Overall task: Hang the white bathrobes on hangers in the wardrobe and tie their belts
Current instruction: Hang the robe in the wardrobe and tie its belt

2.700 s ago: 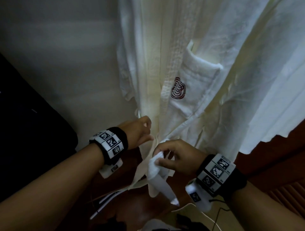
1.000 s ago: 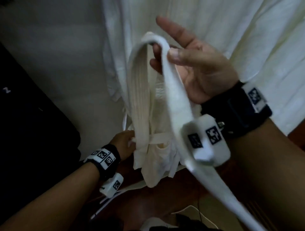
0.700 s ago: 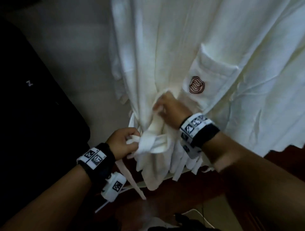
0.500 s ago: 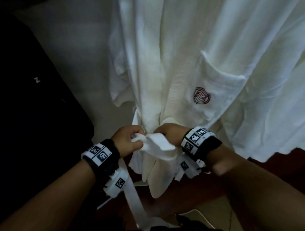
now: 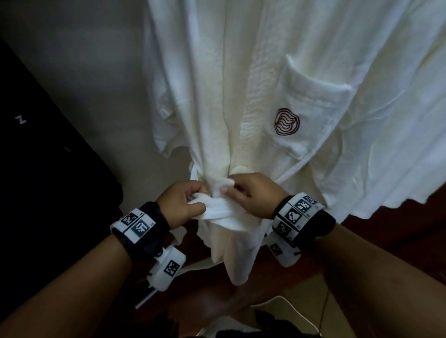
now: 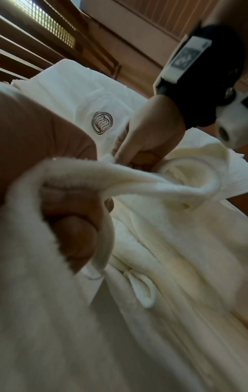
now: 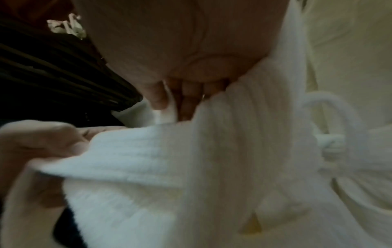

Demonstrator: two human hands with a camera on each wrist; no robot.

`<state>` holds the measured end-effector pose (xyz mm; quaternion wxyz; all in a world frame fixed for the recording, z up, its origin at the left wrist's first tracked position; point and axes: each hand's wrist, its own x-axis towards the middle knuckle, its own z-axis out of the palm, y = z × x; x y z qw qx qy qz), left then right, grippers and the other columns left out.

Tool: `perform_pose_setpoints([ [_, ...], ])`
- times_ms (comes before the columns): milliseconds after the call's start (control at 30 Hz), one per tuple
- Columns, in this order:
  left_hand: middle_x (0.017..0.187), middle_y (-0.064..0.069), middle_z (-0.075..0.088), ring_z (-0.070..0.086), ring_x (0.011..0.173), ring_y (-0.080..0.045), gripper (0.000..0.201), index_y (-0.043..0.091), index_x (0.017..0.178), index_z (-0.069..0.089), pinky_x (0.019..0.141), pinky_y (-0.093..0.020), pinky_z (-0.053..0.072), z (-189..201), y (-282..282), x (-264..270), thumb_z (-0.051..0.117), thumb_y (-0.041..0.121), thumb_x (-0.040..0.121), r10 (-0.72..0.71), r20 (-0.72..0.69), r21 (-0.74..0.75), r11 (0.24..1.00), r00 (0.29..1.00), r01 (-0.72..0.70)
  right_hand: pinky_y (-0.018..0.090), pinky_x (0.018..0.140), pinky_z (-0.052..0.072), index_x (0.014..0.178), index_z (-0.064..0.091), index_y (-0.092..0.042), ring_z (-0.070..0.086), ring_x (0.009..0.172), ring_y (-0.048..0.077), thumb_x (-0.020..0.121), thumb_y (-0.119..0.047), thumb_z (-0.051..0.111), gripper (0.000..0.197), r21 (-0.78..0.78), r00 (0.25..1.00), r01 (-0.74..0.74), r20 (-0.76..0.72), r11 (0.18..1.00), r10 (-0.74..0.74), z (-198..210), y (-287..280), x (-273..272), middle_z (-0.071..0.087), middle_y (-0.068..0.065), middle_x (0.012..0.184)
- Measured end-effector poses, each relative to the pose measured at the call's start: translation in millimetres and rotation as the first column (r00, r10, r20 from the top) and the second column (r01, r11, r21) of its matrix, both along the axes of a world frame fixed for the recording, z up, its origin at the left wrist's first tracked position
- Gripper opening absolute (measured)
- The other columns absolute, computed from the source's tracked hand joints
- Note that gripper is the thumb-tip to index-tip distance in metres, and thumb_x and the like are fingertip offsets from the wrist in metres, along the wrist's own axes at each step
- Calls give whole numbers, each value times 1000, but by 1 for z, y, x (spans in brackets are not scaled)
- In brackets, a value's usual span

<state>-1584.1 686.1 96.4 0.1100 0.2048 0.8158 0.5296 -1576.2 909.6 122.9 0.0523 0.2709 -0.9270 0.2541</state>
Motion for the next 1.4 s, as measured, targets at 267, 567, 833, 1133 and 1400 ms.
perform_pose_setpoints([
  [267,62,8,56,49,58,-5,17,20,71,62,55,-21,37,15,10,3,58,30,58,-79,-27,37,996,996,80,40,98,41,121,59,-20,51,112,25,72,-32,72,52,-60,851,357,-390,932,-351,9,5,-15,55,7,119],
  [567,62,9,56,49,57,-4,16,22,71,62,55,-20,38,22,11,3,57,30,59,-70,-51,38,997,996,72,32,92,48,114,63,-13,65,103,19,90,-11,54,26,-665,872,279,478,693,106,16,13,-11,69,7,109],
  [833,61,4,53,45,52,-5,23,16,72,61,50,-19,36,26,10,2,55,33,57,-12,-29,51,999,999,14,30,59,49,75,53,-22,56,60,11,83,-19,59,11,-362,907,393,3,845,-421,9,38,17,58,-5,65],
  [1133,60,-14,47,40,38,-12,20,16,75,61,39,-17,31,40,33,10,58,27,59,-84,153,252,967,985,43,18,77,48,115,58,-34,60,90,-2,84,-43,67,33,-158,809,407,519,900,-275,-56,30,58,64,-19,100],
  [1400,55,-9,53,44,38,-13,19,18,76,63,40,-16,33,58,74,18,59,28,60,-222,141,307,936,965,170,46,90,54,114,62,-17,67,102,17,96,-24,53,22,-402,518,765,849,503,-108,-55,11,51,72,4,107],
])
